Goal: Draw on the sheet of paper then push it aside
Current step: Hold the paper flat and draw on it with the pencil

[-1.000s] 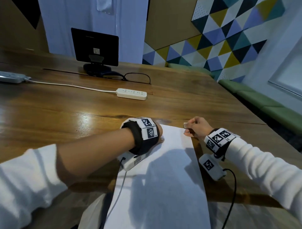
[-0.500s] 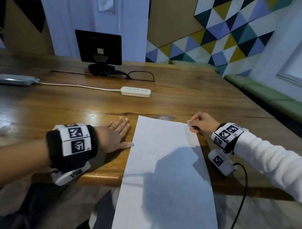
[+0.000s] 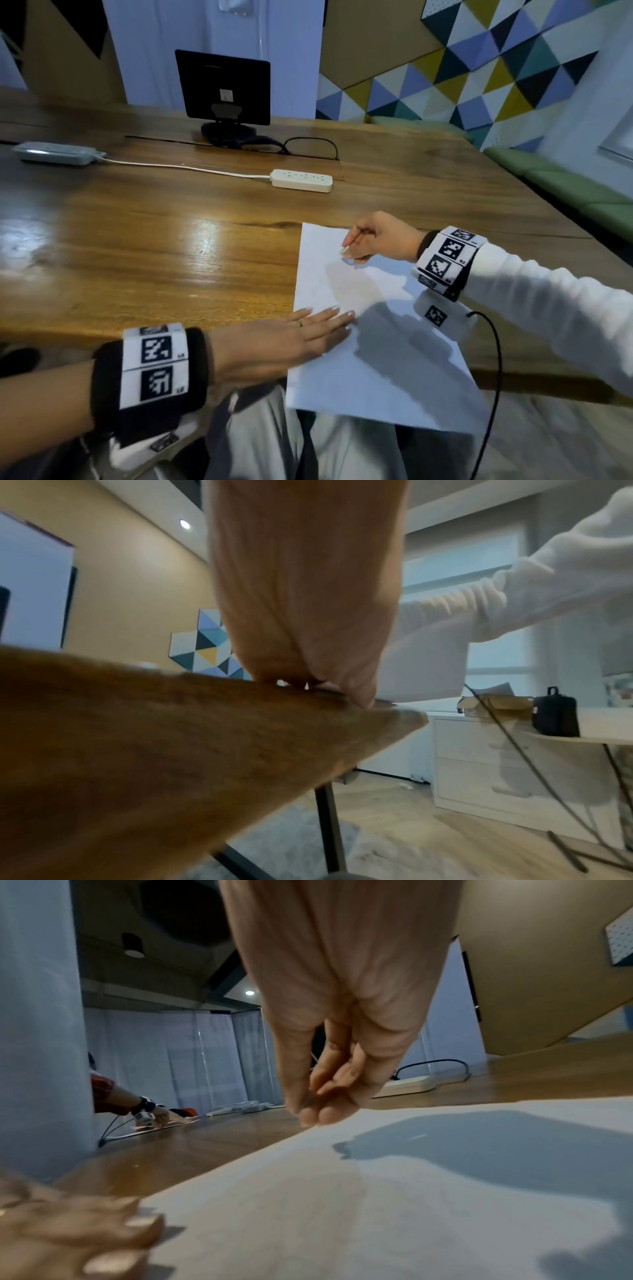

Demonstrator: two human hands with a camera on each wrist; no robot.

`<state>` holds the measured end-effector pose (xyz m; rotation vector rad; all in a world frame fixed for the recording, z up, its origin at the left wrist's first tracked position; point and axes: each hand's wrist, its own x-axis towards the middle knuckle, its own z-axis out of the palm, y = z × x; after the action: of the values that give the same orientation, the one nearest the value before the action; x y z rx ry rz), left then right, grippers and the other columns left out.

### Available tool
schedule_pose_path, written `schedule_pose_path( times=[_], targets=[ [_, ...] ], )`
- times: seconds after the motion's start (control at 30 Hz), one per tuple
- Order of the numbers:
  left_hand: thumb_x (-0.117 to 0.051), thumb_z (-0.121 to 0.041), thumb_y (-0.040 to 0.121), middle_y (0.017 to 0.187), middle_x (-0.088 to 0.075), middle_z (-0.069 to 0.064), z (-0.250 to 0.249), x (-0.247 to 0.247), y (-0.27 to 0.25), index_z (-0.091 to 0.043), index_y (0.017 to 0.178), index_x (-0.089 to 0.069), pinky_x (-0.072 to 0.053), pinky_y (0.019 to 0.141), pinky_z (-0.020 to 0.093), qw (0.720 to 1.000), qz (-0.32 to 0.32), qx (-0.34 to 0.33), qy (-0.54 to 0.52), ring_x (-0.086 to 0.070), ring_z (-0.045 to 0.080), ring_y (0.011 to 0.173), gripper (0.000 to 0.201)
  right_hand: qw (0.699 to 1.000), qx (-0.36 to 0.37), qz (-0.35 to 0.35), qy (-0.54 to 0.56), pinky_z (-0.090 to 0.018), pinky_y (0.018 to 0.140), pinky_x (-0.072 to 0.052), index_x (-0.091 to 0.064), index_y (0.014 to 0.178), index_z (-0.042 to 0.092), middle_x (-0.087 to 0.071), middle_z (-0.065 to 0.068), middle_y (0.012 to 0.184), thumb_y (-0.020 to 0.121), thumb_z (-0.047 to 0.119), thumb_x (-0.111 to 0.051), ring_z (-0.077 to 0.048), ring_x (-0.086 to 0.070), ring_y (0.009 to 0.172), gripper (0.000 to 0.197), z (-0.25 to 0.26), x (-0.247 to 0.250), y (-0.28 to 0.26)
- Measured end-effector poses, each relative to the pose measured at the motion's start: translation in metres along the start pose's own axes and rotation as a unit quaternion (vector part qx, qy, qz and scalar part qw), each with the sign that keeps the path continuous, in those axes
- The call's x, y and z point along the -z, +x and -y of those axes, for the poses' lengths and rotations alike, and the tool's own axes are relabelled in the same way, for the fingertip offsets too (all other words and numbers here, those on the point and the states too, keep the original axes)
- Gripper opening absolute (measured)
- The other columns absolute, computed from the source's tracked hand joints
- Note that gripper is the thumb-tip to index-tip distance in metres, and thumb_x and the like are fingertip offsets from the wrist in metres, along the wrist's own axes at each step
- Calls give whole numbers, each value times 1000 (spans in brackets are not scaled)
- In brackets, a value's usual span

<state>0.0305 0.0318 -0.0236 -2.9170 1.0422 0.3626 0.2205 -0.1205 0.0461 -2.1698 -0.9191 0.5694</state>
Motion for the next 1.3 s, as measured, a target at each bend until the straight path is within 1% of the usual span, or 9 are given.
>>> schedule_pose_path(
  times=[0.13,0.23,0.37,0.47,0.6,0.8,0.93,1.1,1.3],
  targets=[
    [-55,-20,93,150,36,-14,15,11,9,-34,135,39,4,120,36,998,53,10,-25,35,2,135,104,999,-1,46,9,-15,56,-54,-63,93,-9,-68,7,54,78,-6,-69,-4,-65,51,16,8,-14,5],
    [-77,-35,75,152,30,-12,19,54,-2,-24,148,21,10,115,25,969,204,37,-132,28,3,139,123,999,6,51,-6,-15,54,-53,-62,92,-14,-67,6,51,76,-8,-70,-5,-62,47,18,7,-26,5],
    [-35,-55,94,157,18,-11,35,90,-1,-24,152,8,9,116,34,953,220,149,-143,19,10,144,79,999,1,43,-4,-14,49,-49,-63,88,-8,-65,6,48,76,-8,-70,-4,-60,45,14,4,-29,7],
    [-15,-54,98,155,24,-7,37,87,16,-21,151,13,8,118,44,946,252,178,-105,22,18,144,69,1000,-10,29,-5,-17,50,-51,-64,88,-8,-66,-1,53,77,-5,-71,-9,-61,46,14,2,-28,8],
    [-16,-56,97,155,27,7,37,85,33,-7,149,17,3,117,42,922,282,264,-25,18,25,145,79,999,-28,-40,23,-23,61,-56,-63,89,-13,-68,-24,80,76,-2,-73,-25,-62,62,20,-6,-24,7],
    [-42,-80,75,154,29,8,60,81,39,-7,148,20,10,117,46,922,246,295,45,28,26,141,121,1000,22,20,-5,-23,69,-57,-66,86,-8,-70,-14,75,73,-3,-76,-13,-67,61,17,2,-30,3],
    [-60,-74,68,151,37,-1,72,84,36,-17,146,28,15,115,49,947,225,230,15,35,22,138,130,996,63,-4,-59,-17,63,-55,-66,79,-6,-66,-13,73,72,-2,-76,-4,-62,54,13,6,-36,7],
    [-59,-77,63,151,35,-4,77,78,36,-21,146,28,13,116,52,947,226,224,-30,37,19,137,133,984,96,83,-127,-11,58,-47,-67,80,-2,-68,-13,71,73,-1,-75,3,-59,50,11,10,-40,9],
    [-50,-77,72,152,34,1,70,79,41,-14,145,29,11,118,47,937,236,255,-35,31,20,140,124,973,131,40,-183,-5,56,-42,-61,71,10,-60,1,62,72,0,-75,10,-54,50,17,12,-37,20]
  ],
)
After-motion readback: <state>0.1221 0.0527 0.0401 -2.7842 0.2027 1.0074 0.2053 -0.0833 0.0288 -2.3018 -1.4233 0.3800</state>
